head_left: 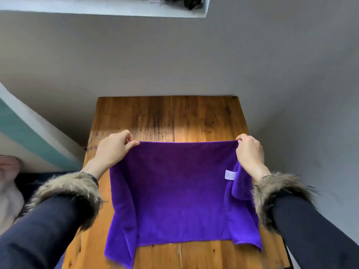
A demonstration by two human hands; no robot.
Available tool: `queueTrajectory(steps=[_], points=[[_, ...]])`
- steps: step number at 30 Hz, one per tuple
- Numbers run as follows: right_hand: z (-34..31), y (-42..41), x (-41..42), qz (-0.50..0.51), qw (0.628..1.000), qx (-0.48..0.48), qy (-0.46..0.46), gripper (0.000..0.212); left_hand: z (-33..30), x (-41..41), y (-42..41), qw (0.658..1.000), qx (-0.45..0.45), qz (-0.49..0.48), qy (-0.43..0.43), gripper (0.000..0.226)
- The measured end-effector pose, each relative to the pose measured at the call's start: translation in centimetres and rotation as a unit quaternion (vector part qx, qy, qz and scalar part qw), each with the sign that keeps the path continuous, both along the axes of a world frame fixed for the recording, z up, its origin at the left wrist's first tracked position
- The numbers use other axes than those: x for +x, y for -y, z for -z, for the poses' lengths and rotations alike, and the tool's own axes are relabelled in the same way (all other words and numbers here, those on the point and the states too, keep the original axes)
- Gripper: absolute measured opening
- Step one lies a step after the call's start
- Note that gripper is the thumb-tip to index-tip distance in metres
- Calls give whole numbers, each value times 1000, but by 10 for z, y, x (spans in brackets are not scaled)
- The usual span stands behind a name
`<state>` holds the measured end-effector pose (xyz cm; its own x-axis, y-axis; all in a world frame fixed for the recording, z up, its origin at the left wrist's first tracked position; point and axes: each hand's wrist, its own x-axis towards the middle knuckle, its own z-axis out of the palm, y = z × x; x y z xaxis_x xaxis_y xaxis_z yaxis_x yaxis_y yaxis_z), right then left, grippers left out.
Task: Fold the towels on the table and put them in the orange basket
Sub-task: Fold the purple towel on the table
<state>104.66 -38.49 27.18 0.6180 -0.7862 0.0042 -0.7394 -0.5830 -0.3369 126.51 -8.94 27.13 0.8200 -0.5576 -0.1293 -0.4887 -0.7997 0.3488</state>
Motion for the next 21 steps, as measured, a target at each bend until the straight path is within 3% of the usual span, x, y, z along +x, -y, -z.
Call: queueTrajectory(steps=[3,7,11,14,21], points=[[9,15,29,18,999,-18,39,30,19,31,27,998,-55,1,36,16],[43,-8,48,-46,997,-40,42,35,59,12,40,995,-85,5,51,34],[104,-68,50,-152,987,-3,-46,47,118,-58,35,995,-15,91,35,48],[142,-94,54,-204,973,-7,-110,57,157,-86,28,995,56,85,6,56],[183,-104,45,-213,967,-50,-129,60,177,-77,6,988,105,105,48,55]])
